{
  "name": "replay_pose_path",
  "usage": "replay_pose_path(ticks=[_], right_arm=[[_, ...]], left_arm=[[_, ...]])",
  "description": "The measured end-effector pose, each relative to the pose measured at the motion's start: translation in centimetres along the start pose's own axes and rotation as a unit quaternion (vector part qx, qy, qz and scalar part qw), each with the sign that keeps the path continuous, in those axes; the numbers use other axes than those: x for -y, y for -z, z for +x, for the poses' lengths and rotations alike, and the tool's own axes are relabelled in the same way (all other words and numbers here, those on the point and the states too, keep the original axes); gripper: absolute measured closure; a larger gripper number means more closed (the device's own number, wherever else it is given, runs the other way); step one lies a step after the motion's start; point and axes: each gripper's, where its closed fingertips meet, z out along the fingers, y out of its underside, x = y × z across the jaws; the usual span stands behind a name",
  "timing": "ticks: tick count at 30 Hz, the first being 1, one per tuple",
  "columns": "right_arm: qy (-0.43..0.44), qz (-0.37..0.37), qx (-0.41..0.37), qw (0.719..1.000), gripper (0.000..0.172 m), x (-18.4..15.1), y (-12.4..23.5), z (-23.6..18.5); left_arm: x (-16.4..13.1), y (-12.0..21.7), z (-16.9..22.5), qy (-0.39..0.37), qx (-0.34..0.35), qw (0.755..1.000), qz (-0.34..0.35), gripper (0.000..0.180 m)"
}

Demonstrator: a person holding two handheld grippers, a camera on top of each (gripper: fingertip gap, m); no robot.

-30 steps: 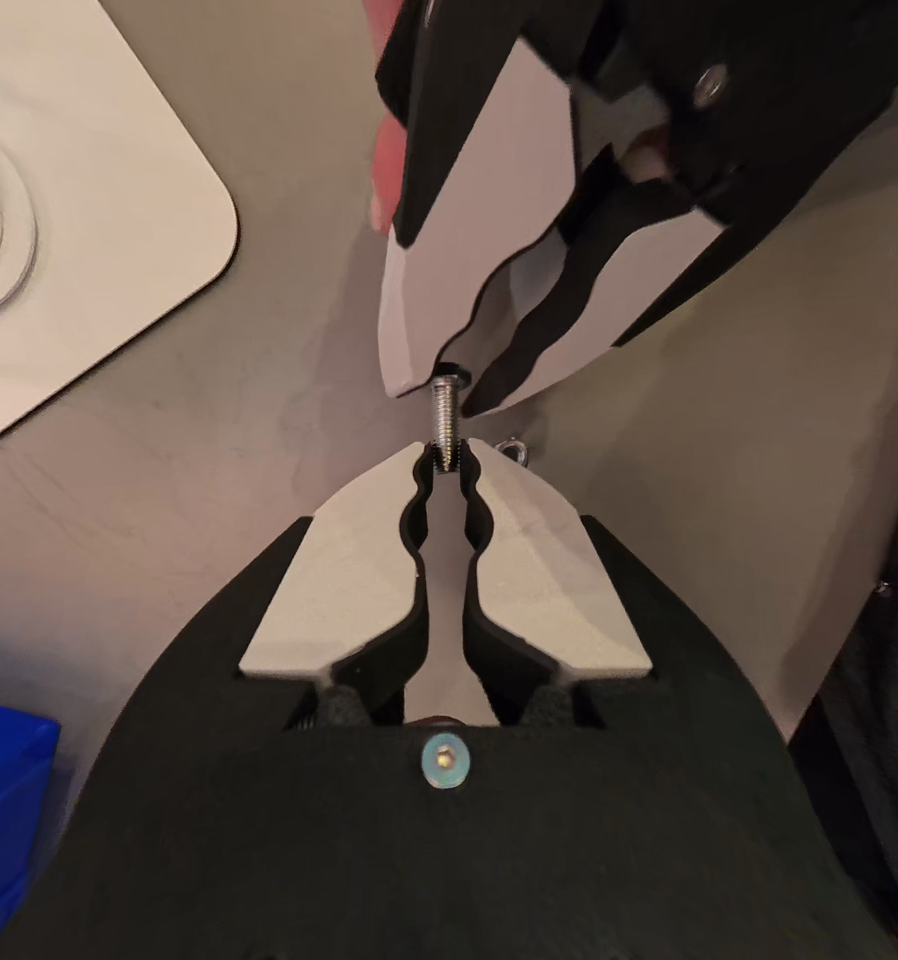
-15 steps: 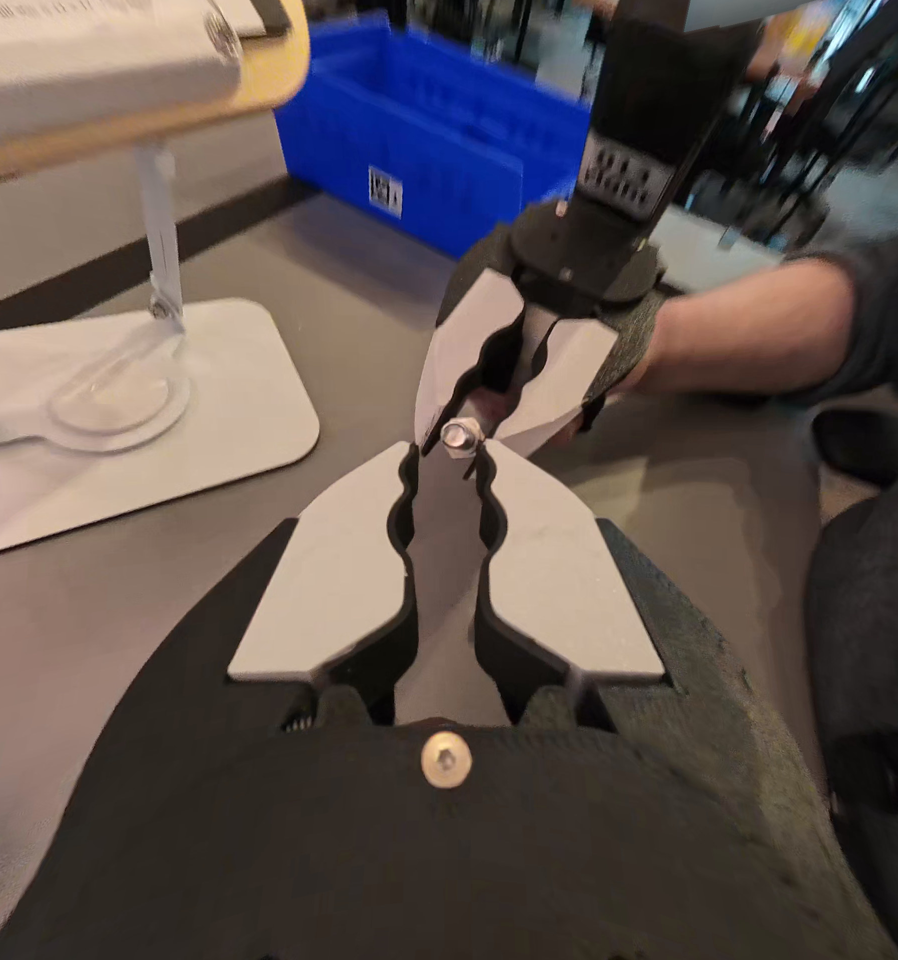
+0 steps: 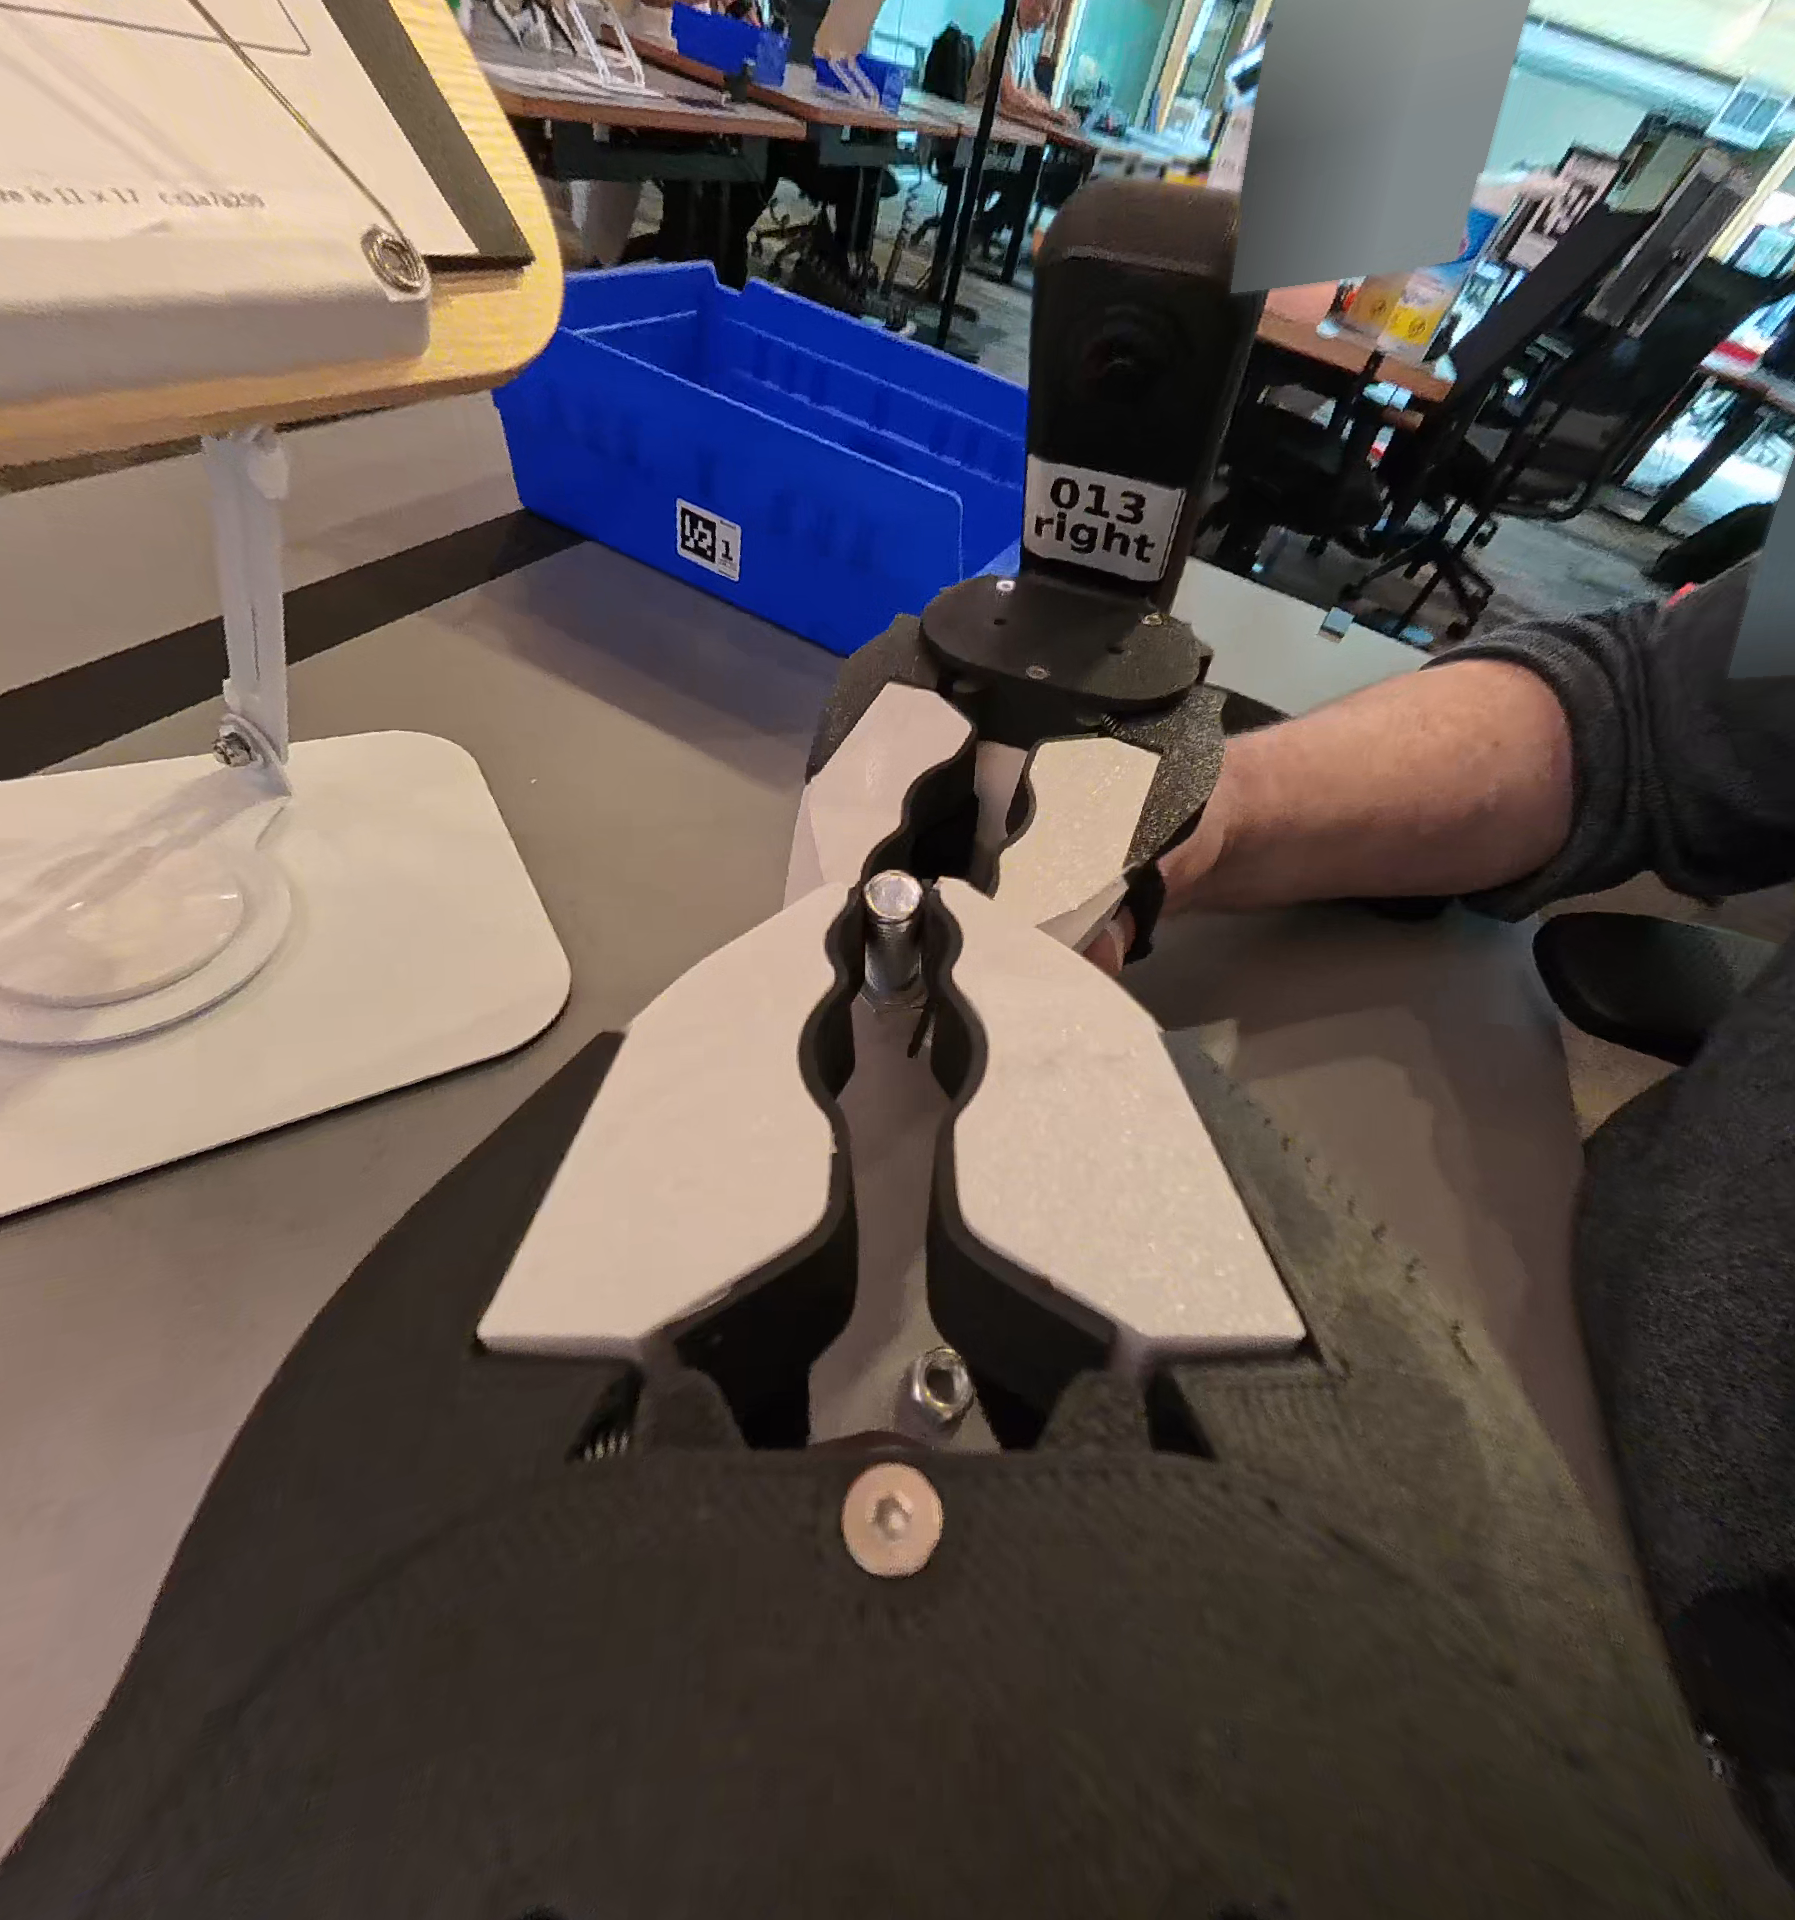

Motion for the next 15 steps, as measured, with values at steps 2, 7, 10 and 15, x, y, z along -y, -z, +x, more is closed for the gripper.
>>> replay_pose_path(ticks=[2,7,10,15], right_arm=[[-0.003,-0.004,0.003,1.0,0.152,-0.14,-0.09,-0.04],[0.014,-0.023,0.001,1.0,0.153,-0.7,-0.28,-0.08],[0.025,-0.034,-0.006,0.999,0.153,-0.67,-0.35,-0.01],[0.002,0.004,0.002,1.0,0.153,0.2,-0.21,-0.17]], left_arm=[[-0.14,-0.09,0.0,-0.008,0.003,1.0,-0.017,0.171],[-0.58,0.06,-0.02,-0.007,-0.01,0.998,-0.066,0.171],[-0.4,0.05,-0.02,-0.029,0.002,0.997,-0.068,0.171],[0.0,-0.02,0.29,-0.018,-0.018,0.999,-0.043,0.166]])
